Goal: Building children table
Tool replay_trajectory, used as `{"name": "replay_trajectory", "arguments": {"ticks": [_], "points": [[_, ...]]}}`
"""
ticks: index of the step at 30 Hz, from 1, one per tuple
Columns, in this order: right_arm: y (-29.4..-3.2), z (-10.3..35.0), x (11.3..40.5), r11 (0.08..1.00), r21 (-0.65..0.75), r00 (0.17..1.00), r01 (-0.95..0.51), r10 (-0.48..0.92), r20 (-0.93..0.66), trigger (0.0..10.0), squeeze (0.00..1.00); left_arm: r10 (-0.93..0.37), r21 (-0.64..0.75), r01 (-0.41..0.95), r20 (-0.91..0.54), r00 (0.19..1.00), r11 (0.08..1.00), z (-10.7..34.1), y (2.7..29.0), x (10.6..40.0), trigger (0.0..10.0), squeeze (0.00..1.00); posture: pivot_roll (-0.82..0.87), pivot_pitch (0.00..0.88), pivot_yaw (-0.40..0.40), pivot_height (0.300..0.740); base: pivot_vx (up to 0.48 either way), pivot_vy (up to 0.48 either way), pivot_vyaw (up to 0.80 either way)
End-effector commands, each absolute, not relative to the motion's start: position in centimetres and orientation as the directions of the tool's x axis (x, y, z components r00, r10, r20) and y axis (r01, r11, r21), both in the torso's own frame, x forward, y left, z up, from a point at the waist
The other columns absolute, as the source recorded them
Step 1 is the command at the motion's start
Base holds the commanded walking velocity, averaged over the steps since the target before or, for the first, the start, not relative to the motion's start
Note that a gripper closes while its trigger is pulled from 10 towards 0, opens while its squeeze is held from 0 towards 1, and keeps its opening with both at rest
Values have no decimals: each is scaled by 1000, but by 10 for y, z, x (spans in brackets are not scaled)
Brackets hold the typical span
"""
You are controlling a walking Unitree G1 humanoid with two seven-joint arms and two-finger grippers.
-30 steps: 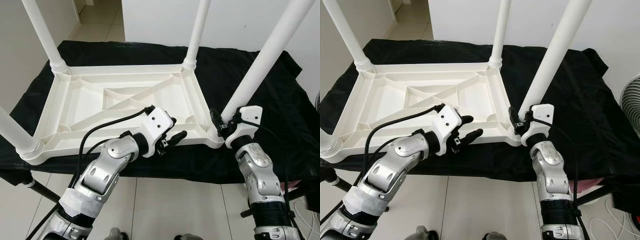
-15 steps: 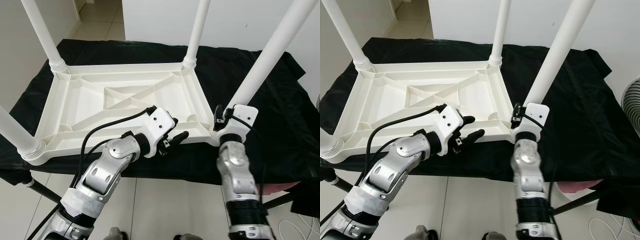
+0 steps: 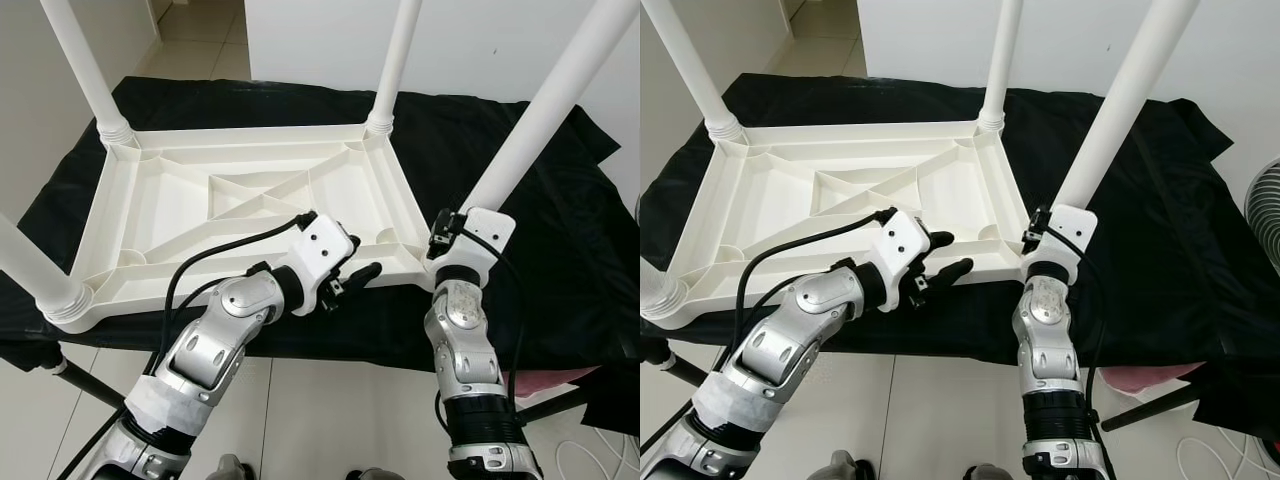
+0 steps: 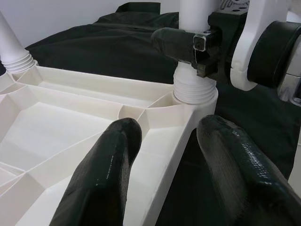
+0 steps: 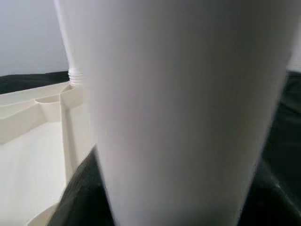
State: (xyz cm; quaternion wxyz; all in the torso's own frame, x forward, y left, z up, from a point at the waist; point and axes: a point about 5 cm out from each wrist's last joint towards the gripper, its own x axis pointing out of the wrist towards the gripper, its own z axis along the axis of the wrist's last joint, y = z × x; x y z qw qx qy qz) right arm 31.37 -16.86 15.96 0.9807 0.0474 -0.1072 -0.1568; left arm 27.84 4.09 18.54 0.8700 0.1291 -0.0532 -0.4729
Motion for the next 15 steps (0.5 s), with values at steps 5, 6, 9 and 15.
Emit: {"name": "replay_trajectory", "arguments": {"ticks": [5,6,9,15], "points": [[-177,150,315,949,157,941,275,-299,160,10000,1000,-869,283,839,-37,493,464,186,35,275,10000,0,-93,60,9,740,0,0,0],[-177,150,315,949,157,941,275,-299,160,10000,1000,-869,283,839,-37,493,464,186,35,275,10000,0,-93,60,9,740,0,0,0],[-177,151,319,960,161,952,230,-256,166,10000,1000,-870,283,840,-38,492,463,186,35,275,10000,0,-92,54,8,740,0,0,0],[-177,152,326,992,97,982,85,-100,158,10000,0,-872,283,842,-40,489,459,186,34,275,10000,0,-93,48,9,740,0,0,0]]}}
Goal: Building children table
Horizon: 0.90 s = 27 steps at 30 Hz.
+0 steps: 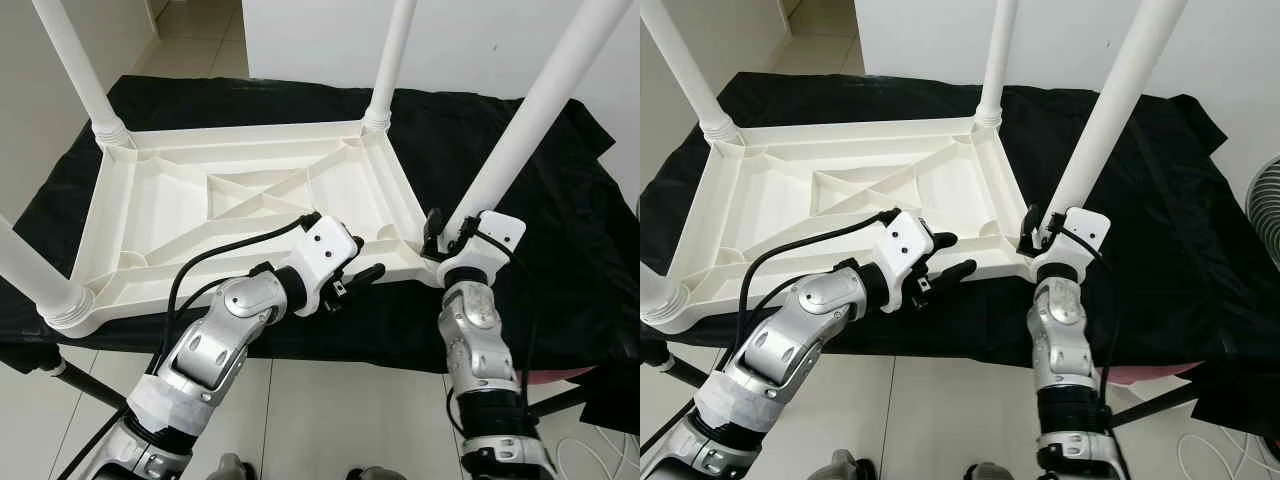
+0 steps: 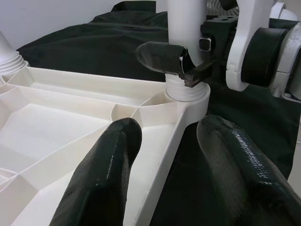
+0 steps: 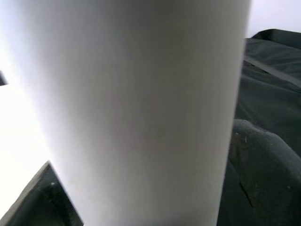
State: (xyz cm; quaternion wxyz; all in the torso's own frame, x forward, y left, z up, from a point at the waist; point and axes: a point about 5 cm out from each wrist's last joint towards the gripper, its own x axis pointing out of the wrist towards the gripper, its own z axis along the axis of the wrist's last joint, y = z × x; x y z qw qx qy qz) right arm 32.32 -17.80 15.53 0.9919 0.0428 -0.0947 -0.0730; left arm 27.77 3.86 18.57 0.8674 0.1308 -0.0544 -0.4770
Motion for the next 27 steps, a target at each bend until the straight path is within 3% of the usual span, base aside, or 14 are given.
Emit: {"name": "replay_trajectory", "arguments": {"ticks": [1,7,17,27], "points": [[-177,152,326,992,97,982,85,-100,158,10000,0,-872,283,842,-40,489,459,186,34,275,10000,0,-93,48,9,740,0,0,0],[-189,159,331,994,-9,980,-108,108,170,10000,0,-875,285,845,-40,483,453,186,33,275,10000,0,-101,58,17,740,0,0,0],[-214,169,336,947,-166,950,-275,294,107,10000,0,-885,271,860,-56,462,432,182,32,272,10000,0,-106,67,24,740,0,0,0],[-222,163,335,879,-194,896,-436,443,-4,10000,0,-885,221,868,-46,464,444,175,27,269,10000,0,-99,67,21,740,0,0,0]]}}
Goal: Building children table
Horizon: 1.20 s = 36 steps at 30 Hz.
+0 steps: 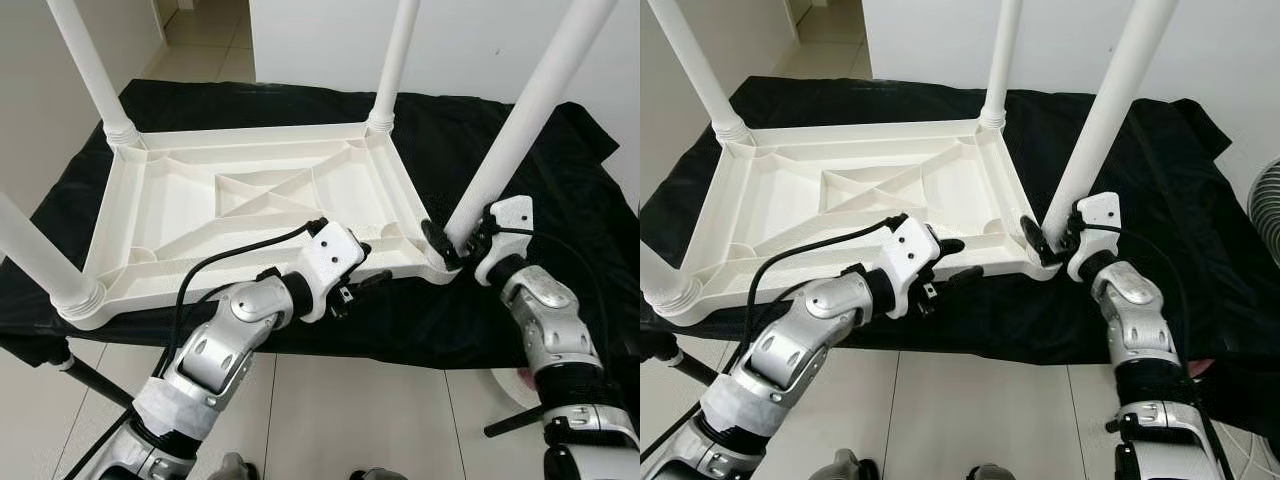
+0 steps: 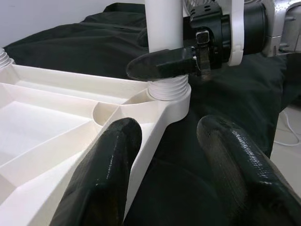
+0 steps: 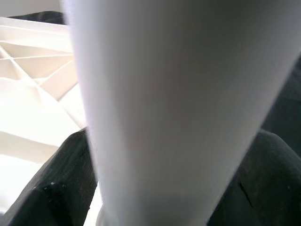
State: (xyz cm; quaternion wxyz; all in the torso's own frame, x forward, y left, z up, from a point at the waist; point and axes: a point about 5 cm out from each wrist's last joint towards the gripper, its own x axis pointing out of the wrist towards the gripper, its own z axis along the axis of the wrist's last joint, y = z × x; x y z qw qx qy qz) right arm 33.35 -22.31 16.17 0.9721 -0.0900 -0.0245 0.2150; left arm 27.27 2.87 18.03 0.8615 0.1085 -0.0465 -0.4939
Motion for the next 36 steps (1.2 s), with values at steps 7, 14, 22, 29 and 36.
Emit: {"name": "replay_trajectory", "arguments": {"ticks": [7,14,22,29,36], "points": [[-225,163,340,836,-243,866,-493,497,-48,10000,0,-893,198,881,-48,447,430,168,18,264,10000,0,-96,61,23,740,0,0,0],[-225,168,344,812,-273,851,-516,521,-58,10000,0,-880,173,871,-48,473,459,163,14,265,10000,0,-100,60,21,740,0,0,0],[-227,168,344,801,-262,838,-538,542,-64,0,0,-883,173,876,-60,466,451,160,14,263,10000,0,-99,63,20,740,0,0,0],[-229,161,343,810,-230,839,-540,539,-73,0,0,-887,176,880,-59,457,442,159,11,262,10000,0,-105,52,21,740,0,0,0],[-228,153,340,857,-144,869,-495,493,-54,10000,0,-891,179,882,-59,451,435,159,10,262,10000,0,-108,47,22,740,0,0,0]]}}
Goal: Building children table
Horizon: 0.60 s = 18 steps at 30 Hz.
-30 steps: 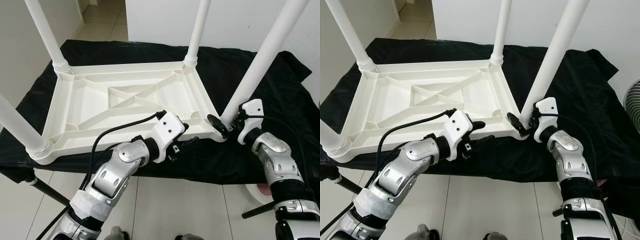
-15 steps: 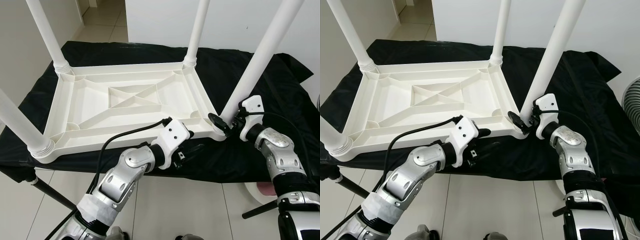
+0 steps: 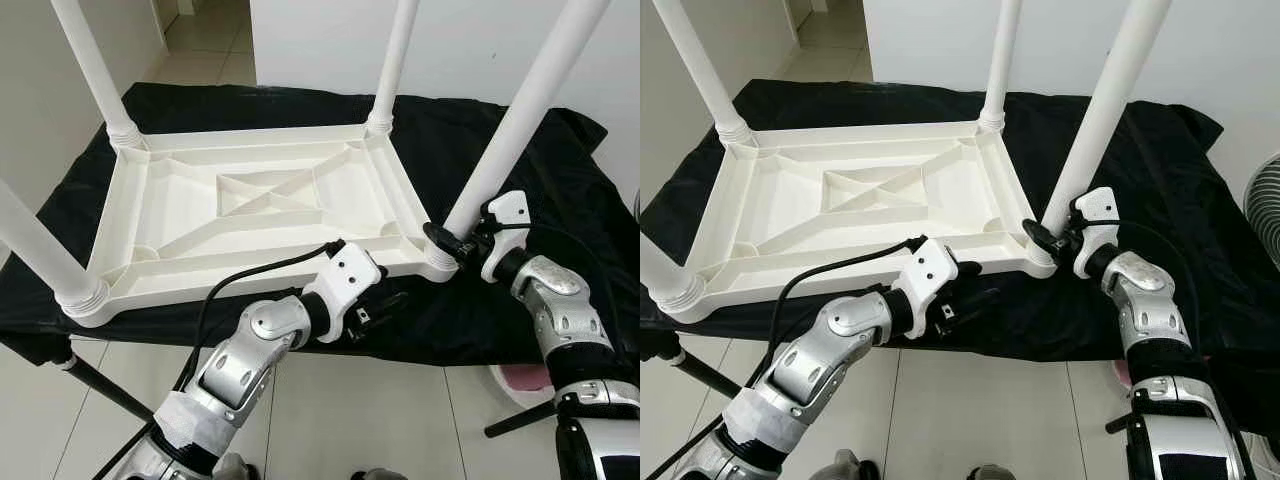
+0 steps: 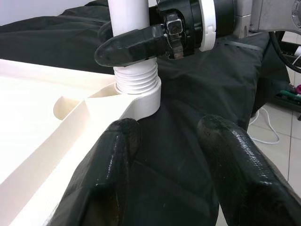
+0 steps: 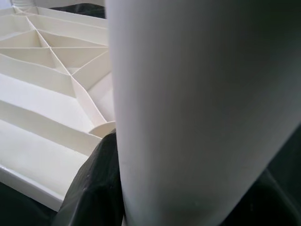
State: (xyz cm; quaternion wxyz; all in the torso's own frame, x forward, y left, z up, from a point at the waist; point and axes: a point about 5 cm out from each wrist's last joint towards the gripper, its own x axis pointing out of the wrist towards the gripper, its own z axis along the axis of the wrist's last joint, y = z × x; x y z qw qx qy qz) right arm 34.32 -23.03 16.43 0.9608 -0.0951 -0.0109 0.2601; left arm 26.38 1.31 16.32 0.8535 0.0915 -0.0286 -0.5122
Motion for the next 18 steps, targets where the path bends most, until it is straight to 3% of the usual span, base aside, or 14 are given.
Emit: {"name": "replay_trajectory", "arguments": {"ticks": [1,11,18], "points": [[-228,153,340,857,-144,869,-495,493,-54,10000,0,-891,179,882,-59,451,435,159,10,262,10000,0,-108,47,22,740,0,0,0],[-215,143,340,940,-91,944,-328,329,-3,10000,0,-898,182,890,-64,435,418,159,9,261,10000,0,-123,41,30,740,0,0,0],[-200,149,338,994,-14,992,-111,112,57,10000,0,-904,183,896,-65,422,405,158,8,260,10000,0,-132,40,31,740,0,0,0]]}}
